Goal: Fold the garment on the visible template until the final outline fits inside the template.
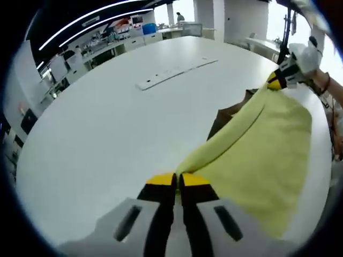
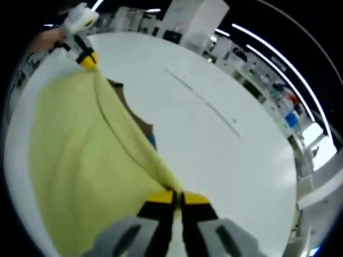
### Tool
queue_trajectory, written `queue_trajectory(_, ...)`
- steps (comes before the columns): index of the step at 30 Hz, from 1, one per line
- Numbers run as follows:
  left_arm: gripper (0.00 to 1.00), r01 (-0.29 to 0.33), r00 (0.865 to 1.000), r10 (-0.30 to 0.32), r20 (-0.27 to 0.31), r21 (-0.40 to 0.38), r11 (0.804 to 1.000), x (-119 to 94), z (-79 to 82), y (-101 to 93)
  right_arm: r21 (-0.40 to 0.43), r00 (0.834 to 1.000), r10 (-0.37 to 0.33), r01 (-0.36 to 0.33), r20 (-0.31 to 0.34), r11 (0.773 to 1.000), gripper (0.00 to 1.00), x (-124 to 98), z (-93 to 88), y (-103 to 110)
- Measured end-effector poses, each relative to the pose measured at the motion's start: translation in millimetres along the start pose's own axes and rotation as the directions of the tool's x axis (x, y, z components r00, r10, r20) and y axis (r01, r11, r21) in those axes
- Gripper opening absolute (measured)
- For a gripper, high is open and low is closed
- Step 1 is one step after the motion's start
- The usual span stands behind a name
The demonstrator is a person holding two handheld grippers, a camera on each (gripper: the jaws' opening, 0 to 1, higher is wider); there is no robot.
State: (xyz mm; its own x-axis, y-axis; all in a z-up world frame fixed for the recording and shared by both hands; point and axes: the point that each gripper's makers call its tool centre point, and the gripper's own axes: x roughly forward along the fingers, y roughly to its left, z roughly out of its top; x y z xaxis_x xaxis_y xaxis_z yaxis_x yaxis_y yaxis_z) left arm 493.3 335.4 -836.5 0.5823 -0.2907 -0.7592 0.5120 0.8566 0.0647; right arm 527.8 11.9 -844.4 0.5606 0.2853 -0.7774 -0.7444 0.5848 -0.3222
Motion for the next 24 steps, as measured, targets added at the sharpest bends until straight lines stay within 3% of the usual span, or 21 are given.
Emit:
queue_trajectory(2,0.01,0.001,1.000,-0.001,0.011,-0.020,1.000,-3.5,3.7,1.7,0.009,1.000,0.004,-0.004,0.003,1.000,0.01,0.6,-0.3,-0.5)
queue_trajectory(6,0.04,0.008,0.999,-0.008,0.038,-0.010,1.000,-11.1,9.0,0.1,0.121,0.999,-0.010,0.005,0.041,0.993,0.12,-5.3,3.1,-6.3)
queue_trajectory(12,0.22,0.027,0.993,-0.033,0.110,0.055,0.998,-23.7,20.0,-1.8,0.136,0.997,0.002,-0.012,0.075,0.991,0.25,-16.2,2.9,-6.4)
queue_trajectory(18,0.24,0.059,0.988,-0.078,0.133,0.144,0.988,-28.1,16.6,-10.0,0.075,0.994,0.019,-0.027,0.105,0.997,0.27,-25.1,6.4,-3.5)
queue_trajectory(24,0.22,0.041,0.995,-0.062,0.081,0.235,0.971,-19.5,2.9,-8.9,0.019,0.994,0.046,-0.048,0.103,0.999,0.25,-22.6,4.4,4.1)
